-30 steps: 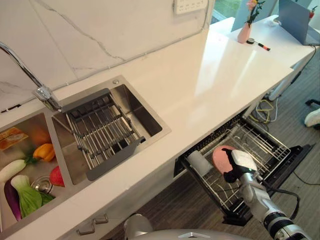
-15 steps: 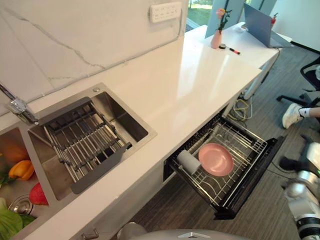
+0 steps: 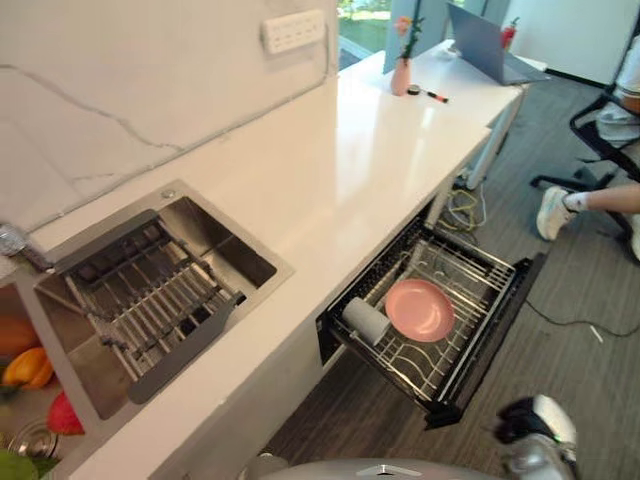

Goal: Place the dishes in the dishwasher.

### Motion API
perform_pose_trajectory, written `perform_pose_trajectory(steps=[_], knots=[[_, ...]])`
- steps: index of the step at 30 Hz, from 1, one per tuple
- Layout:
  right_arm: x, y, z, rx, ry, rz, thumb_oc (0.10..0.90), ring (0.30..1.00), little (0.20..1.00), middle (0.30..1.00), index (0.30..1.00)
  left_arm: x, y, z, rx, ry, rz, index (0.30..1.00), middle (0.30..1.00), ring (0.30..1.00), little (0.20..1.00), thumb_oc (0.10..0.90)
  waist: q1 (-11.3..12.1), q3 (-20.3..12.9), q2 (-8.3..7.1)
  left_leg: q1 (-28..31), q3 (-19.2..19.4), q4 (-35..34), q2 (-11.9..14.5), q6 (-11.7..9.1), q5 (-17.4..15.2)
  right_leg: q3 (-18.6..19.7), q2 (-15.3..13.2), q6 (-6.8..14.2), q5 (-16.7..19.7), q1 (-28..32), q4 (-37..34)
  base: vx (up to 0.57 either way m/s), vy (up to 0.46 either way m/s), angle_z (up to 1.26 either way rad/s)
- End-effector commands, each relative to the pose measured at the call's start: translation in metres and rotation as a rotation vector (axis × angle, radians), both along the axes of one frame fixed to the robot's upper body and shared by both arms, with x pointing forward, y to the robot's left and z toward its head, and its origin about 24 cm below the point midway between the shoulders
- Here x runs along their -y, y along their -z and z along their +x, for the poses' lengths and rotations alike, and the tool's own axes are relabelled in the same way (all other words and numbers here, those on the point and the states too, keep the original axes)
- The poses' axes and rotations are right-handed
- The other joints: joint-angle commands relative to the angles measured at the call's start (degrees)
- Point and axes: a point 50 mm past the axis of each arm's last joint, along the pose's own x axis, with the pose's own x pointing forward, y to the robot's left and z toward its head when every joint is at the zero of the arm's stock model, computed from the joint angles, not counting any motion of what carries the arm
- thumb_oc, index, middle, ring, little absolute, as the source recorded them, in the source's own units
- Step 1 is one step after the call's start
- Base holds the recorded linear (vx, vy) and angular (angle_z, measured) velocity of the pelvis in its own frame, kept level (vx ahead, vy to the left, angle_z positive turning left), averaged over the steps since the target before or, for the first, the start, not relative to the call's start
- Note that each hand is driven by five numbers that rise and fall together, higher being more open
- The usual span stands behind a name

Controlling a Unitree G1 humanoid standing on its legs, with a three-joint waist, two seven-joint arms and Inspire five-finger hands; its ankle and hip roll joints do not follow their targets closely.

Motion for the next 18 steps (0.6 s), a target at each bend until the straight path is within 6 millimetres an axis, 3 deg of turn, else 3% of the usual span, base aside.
perform_pose_trajectory(steps=[1,4,6,7,9,11,12,13,14,15,16,18], knots=[[0.027,-0.049,0.061,0.223,-0.106,-0.129,0.400,0.300,0.300,0.300,0.300,0.001,0.000,-0.002,-0.030,0.077,0.006,0.900,0.900,0.900,0.900,0.800,2.3,1.0,1.89,-2.5,-3.3,-12.5,3.5,-2.0,17.2,-4.9,-8.1,6.3,-2.2,5.7,1.4,0.01,0.008,0.06],[0.004,-0.062,0.093,0.245,-0.328,-0.145,0.400,0.300,0.300,0.300,0.300,-0.001,0.000,-0.004,-0.042,0.118,0.022,0.900,0.900,0.900,0.900,0.800,4.6,0.7,2.27,-3.3,-4.5,-12.7,2.6,-1.8,17.3,-6.4,-8.4,6.4,-2.4,6.3,1.5,0.03,0.021,0.12],[-0.002,-0.065,0.100,0.255,-0.374,-0.146,0.400,0.300,0.300,0.300,0.300,-0.002,-0.001,-0.005,-0.044,0.128,0.026,0.900,0.900,0.900,0.900,0.800,5.3,0.7,2.37,-3.5,-4.9,-12.8,2.4,-1.8,17.3,-6.8,-8.5,6.4,-2.4,6.5,1.6,0.02,0.021,0.23],[-0.021,-0.079,0.121,0.285,-0.541,-0.166,0.400,0.300,0.300,0.300,0.300,-0.006,-0.001,-0.006,-0.051,0.164,0.037,0.900,0.900,0.900,0.900,0.800,7.3,0.6,2.47,-4.0,-5.8,-12.9,2.0,-1.6,17.4,-8.2,-8.8,6.5,-2.5,7.0,1.7,0.02,0.026,0.34],[-0.036,-0.096,0.140,0.335,-0.678,-0.215,0.400,0.300,0.300,0.300,0.300,-0.009,-0.002,-0.009,-0.059,0.195,0.046,0.900,0.900,0.900,0.900,0.800,9.0,0.8,2.54,-4.6,-6.5,-13.2,1.6,-1.5,17.5,-9.7,-9.0,6.8,-2.4,7.3,1.9,0.02,0.028,0.34],[-0.042,-0.106,0.149,0.368,-0.727,-0.240,0.400,0.300,0.300,0.300,0.300,-0.011,-0.003,-0.011,-0.063,0.201,0.049,0.900,0.900,0.900,0.900,0.800,9.7,0.9,2.55,-5.0,-7.0,-13.4,1.4,-1.4,17.6,-10.2,-9.0,6.8,-2.5,7.4,2.0,0.01,0.021,0.37],[-0.047,-0.117,0.159,0.404,-0.770,-0.264,0.400,0.300,0.300,0.300,0.300,-0.012,-0.003,-0.012,-0.062,0.204,0.049,0.900,0.900,0.900,0.900,0.800,10.3,0.9,2.65,-5.3,-7.4,-13.6,1.2,-1.3,17.6,-10.7,-9.1,6.9,-2.5,7.4,2.1,0.02,0.055,0.38],[-0.061,-0.141,0.178,0.478,-0.866,-0.329,0.400,0.300,0.300,0.300,0.300,-0.013,-0.004,-0.015,-0.062,0.212,0.046,0.900,0.900,0.900,0.900,0.800,12.3,1.0,2.67,-6.0,-8.2,-13.7,1.0,-1.2,17.6,-11.7,-9.2,7.0,-2.5,7.6,2.3,0.02,0.055,0.38],[-0.061,-0.141,0.178,0.478,-0.866,-0.329,0.400,0.300,0.300,0.300,0.300,-0.013,-0.004,-0.015,-0.062,0.212,0.046,0.900,0.900,0.900,0.900,0.800,12.3,1.0,2.67,-6.0,-8.2,-13.7,1.0,-1.2,17.6,-11.7,-9.2,7.0,-2.5,7.6,2.3,0.02,0.055,0.18],[-0.069,-0.154,0.187,0.517,-0.911,-0.362,0.400,0.300,0.300,0.300,0.300,-0.014,-0.004,-0.015,-0.061,0.212,0.045,0.900,0.900,0.900,0.900,0.800,13.0,1.2,2.68,-6.7,-8.7,-13.7,0.9,-1.2,17.7,-12.2,-9.3,7.1,-2.6,7.5,2.5,0.01,0.038,0.29],[-0.086,-0.176,0.202,0.587,-0.998,-0.413,0.400,0.300,0.300,0.300,0.300,-0.017,-0.005,-0.015,-0.060,0.210,0.052,0.900,0.900,0.900,0.900,0.800,14.6,1.3,2.57,-7.6,-9.3,-13.7,0.7,-1.2,18.0,-13.0,-9.4,7.0,-2.7,7.5,2.7,0.02,0.052,0.48],[-0.098,-0.188,0.208,0.616,-1.060,-0.449,0.400,0.300,0.300,0.300,0.300,-0.019,-0.006,-0.017,-0.065,0.205,0.055,0.900,0.900,0.900,0.900,0.800,15.4,1.3,2.52,-8.0,-9.7,-13.8,0.6,-1.1,17.9,-13.7,-9.5,7.0,-2.8,7.7,2.9,0.02,0.030,0.34]])
